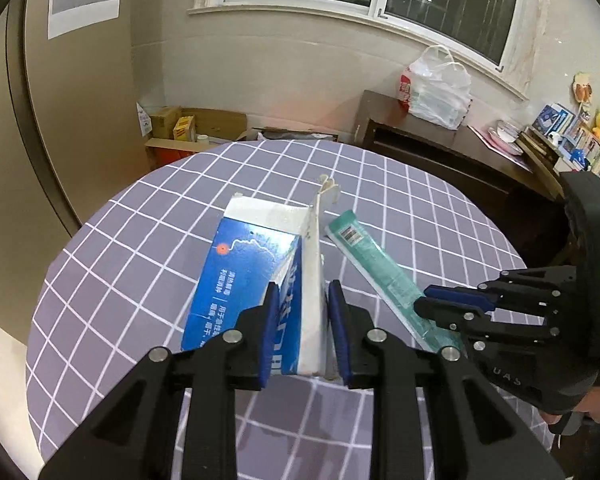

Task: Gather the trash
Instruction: 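Grasp the teal toothbrush package with the right tool while the left tool grasps the blue box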

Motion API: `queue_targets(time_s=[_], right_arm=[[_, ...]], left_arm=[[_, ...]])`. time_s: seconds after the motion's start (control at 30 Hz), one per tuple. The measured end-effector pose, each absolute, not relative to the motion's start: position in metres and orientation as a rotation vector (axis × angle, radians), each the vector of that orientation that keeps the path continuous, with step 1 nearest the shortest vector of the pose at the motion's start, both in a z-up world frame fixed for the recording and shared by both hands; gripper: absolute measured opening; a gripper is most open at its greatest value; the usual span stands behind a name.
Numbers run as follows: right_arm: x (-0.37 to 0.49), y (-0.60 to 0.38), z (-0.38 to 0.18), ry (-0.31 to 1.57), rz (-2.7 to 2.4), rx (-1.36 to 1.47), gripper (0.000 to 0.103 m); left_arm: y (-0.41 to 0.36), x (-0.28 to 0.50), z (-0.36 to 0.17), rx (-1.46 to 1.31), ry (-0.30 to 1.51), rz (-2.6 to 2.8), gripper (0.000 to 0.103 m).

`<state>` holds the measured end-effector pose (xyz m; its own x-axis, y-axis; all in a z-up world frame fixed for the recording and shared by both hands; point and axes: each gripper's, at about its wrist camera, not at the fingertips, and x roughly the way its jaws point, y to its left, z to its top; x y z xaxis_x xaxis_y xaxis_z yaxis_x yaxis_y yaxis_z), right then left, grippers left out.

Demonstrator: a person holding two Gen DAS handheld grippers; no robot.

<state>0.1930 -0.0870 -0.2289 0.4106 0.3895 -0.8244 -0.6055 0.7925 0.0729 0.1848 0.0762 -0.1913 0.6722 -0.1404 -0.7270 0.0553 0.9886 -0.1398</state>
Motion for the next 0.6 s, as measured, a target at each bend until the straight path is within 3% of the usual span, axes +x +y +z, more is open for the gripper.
queue_targets(time_s=[0.07,0.13,0.17,0.2,0.3,0.33,0.37,0.4,0.47,0.6], right_arm=[[0.191,-0.088,-0.230,0.977,0.625,-0.255,0.012],[0.192,-0.090,-0.229,0.975,0.620,-0.240,0.022],[0.193,-0.090,-0.229,0.976,0.617,-0.234,0.053],[0.194,-0.090,-0.229,0.962,0.601,-0.236,0.070],[0.198,-0.082,-0.228,0.948,0.607,-0.239,0.069],[0.200,-0.075,-0.231,0.946,0.609,-0.259,0.063],[0.201,-0.070,-0.234,0.946,0.609,-0.283,0.047],[0.199,-0.063,-0.236,0.916,0.601,-0.322,0.039],[0.197,-0.060,-0.235,0.918,0.614,-0.311,0.028],[0.187,-0.061,-0.235,0.913,0.637,-0.313,0.027]], left_arm=[[0.075,0.183,-0.192,-0.116,0.827,-0.112,0.024],[0.075,0.180,-0.193,-0.122,0.832,-0.111,0.024],[0.077,0.177,-0.193,-0.126,0.834,-0.109,0.024],[0.077,0.176,-0.194,-0.131,0.836,-0.106,0.024],[0.077,0.173,-0.196,-0.136,0.842,-0.100,0.024],[0.077,0.171,-0.196,-0.135,0.843,-0.099,0.024],[0.077,0.170,-0.196,-0.136,0.844,-0.098,0.024],[0.078,0.170,-0.196,-0.140,0.843,-0.095,0.024],[0.080,0.169,-0.196,-0.148,0.841,-0.085,0.024],[0.083,0.170,-0.193,-0.156,0.834,-0.064,0.024]])
